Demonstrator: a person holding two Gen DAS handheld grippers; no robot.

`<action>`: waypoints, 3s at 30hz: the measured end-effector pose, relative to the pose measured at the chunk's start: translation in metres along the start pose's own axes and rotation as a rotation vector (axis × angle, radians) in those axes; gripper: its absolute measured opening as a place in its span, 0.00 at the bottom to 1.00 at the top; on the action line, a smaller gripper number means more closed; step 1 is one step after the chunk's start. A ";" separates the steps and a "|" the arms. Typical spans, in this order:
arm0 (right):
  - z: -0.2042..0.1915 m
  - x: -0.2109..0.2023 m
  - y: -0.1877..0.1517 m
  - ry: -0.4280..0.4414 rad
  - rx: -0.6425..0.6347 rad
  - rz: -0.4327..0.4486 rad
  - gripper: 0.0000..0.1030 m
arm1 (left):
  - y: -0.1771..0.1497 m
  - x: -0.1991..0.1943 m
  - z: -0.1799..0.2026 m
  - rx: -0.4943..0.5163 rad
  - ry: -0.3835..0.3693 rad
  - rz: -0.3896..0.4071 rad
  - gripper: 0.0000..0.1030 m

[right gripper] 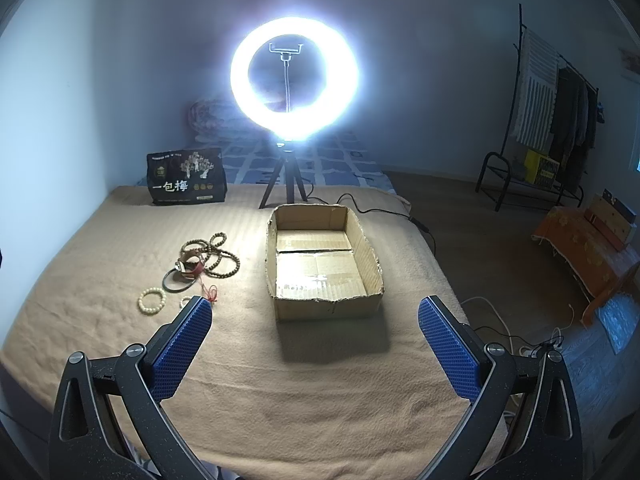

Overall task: Organize jewelry
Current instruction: 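Move both tools toward the jewelry pile on the bed, then grasp the pale green bead bracelet with left tool while right grasps the pearl necklace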

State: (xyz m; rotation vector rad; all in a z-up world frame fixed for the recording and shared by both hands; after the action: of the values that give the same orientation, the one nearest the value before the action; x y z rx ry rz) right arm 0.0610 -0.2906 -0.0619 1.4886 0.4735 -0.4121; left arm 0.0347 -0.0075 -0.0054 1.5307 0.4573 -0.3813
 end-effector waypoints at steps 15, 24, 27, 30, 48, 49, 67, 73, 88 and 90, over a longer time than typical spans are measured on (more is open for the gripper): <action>-0.001 0.004 0.002 0.002 -0.002 -0.003 1.00 | 0.000 0.000 0.002 0.001 -0.002 0.000 1.00; 0.001 0.003 0.001 0.006 0.001 -0.009 1.00 | -0.001 -0.001 0.003 0.001 -0.002 0.000 1.00; -0.001 0.008 0.000 0.011 0.002 -0.014 1.00 | -0.001 0.001 0.005 0.003 -0.003 -0.003 1.00; -0.003 0.014 0.002 0.010 -0.003 -0.022 1.00 | -0.003 0.003 0.007 0.004 -0.005 -0.007 1.00; -0.019 0.045 0.001 0.074 -0.037 -0.027 1.00 | -0.013 0.061 -0.022 -0.033 0.023 -0.091 1.00; -0.022 0.049 0.001 0.096 -0.044 -0.025 1.00 | -0.014 0.064 -0.024 -0.032 0.019 -0.099 1.00; -0.098 0.131 -0.018 0.410 -0.256 -0.237 0.92 | -0.053 0.150 -0.032 -0.016 -0.089 -0.279 0.78; -0.121 0.162 -0.031 0.498 -0.277 -0.336 0.82 | -0.063 0.182 -0.025 -0.004 -0.127 -0.337 0.72; -0.155 0.211 -0.062 0.562 -0.347 -0.500 0.41 | -0.095 0.271 -0.021 -0.059 -0.179 -0.506 0.43; -0.158 0.216 -0.063 0.557 -0.360 -0.507 0.40 | -0.099 0.279 -0.021 -0.066 -0.183 -0.522 0.39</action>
State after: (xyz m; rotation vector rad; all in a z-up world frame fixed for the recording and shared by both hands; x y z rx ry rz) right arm 0.2011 -0.1295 -0.2352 1.1049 1.3128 -0.2763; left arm 0.2231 0.0254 -0.2322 1.2852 0.7168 -0.8937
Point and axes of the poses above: each gripper's, at about its wrist camera, not at the fingertips, and x roughly the way its jaws point, z to its right, y to its top, the point moved 4 cm from there along x, roughly the way its jaws point, and after that the axes turned 3 degrees about y, right-handed, at the moved point
